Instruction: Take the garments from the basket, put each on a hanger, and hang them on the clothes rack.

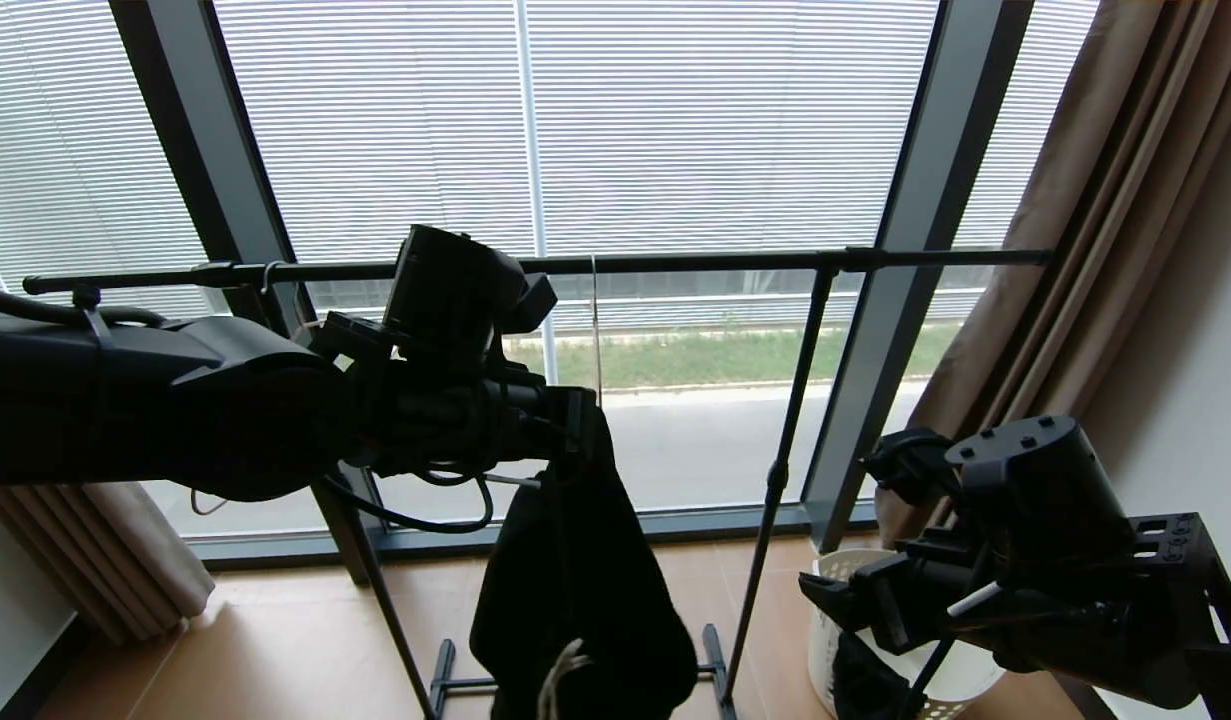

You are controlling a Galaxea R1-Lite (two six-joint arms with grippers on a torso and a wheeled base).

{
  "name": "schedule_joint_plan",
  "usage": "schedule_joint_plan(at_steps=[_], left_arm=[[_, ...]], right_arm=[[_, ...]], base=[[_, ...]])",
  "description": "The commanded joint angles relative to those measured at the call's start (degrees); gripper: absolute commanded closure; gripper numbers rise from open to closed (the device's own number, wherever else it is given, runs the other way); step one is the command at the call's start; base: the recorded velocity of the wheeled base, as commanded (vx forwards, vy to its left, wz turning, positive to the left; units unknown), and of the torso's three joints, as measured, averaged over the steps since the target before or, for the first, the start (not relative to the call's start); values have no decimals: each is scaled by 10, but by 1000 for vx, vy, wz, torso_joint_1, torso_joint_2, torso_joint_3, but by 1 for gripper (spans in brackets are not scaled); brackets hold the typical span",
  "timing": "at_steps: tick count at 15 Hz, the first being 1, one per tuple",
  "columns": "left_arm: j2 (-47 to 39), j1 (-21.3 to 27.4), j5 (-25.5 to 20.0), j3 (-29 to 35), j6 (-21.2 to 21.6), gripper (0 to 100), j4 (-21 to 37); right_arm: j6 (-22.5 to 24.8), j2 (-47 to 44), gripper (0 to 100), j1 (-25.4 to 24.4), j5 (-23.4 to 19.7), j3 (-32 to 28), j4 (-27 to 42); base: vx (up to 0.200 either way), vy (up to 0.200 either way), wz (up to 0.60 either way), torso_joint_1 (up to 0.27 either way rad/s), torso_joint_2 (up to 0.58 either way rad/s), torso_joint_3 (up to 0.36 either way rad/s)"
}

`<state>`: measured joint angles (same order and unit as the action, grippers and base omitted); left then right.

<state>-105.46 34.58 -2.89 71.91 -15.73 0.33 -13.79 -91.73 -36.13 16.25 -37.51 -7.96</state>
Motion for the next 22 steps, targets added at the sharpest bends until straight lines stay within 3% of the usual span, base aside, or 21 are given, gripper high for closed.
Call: schedule_joint_plan(at_steps=[1,4,7,8,10,17,22], left_arm=[[3,0,0,0,0,100,0],[15,0,1,-12,0,100,9],[17,0,1,-13,1,100,11],[18,3,1,-13,0,100,11],[18,9,13,-13,1,100,11],[25,21,17,-13,2,100,11],[43,18,17,-22,1,100,14]], right_arm=[[10,-10,0,-17,-18,12,-21],[55,-14,0,-64,-57,-35,-87],[58,-43,0,-117,-53,-116,-81],[59,-74,0,-127,-50,-163,-80],[59,-106,0,-129,-40,-195,-82],[41,-221,0,-115,-21,-196,-90],[20,-206,0,-114,-9,-175,-96]], base=[[0,0,0,0,0,0],[0,0,0,0,0,0],[0,0,0,0,0,0],[0,0,0,0,0,0],[0,0,0,0,0,0],[0,0,0,0,0,0],[0,0,0,0,0,0]])
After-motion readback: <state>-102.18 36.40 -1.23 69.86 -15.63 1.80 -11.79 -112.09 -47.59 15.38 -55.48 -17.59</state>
